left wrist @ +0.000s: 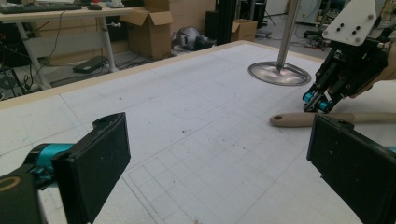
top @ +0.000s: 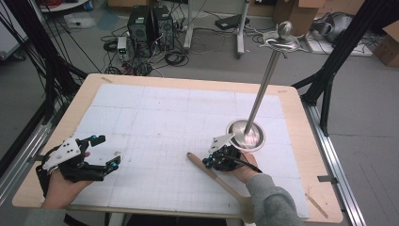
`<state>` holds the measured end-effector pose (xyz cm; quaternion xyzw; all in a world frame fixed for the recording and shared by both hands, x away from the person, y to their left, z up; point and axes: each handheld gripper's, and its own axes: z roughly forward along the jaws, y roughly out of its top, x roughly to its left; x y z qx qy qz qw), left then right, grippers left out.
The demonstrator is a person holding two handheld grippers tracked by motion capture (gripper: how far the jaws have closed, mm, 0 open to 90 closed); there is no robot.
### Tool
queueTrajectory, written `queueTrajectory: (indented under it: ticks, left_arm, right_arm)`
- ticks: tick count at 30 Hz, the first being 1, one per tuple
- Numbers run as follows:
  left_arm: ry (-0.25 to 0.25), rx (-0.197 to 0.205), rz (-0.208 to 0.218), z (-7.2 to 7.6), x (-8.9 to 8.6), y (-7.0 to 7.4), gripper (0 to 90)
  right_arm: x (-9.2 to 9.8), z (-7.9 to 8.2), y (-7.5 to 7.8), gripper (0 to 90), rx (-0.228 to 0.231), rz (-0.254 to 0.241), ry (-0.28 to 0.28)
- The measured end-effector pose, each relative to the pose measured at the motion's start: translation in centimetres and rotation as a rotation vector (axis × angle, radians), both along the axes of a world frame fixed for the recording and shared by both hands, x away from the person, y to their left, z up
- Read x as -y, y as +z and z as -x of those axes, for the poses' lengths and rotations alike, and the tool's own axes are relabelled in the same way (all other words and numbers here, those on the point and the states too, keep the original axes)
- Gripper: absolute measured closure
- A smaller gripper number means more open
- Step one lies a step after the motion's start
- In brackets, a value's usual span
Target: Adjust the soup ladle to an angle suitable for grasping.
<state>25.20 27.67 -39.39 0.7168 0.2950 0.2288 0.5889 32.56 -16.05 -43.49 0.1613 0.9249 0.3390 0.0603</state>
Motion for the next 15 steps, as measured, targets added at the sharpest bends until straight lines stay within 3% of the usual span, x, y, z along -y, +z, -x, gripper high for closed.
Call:
queueTrajectory:
  ticks: [5, 12, 15]
  left_arm:
    - [0.000, 0.001, 0.001, 0.05, 0.01, 0.02, 6.4]
    - [-0.002, -0.001, 0.000, 0.02, -0.07, -0.05, 6.4]
    - [-0.002, -0.002, -0.002, 0.01, -0.07, -0.08, 6.4]
  right_arm:
    - [-0.27, -0.11, 0.01, 90.0, -0.008, 0.016, 0.016]
    - [-0.23, -0.20, -0.01, 90.0, -0.032, 0.012, -0.011]
    - [-0.24, -0.13, 0.16, 90.0, -0.018, 0.025, -0.016]
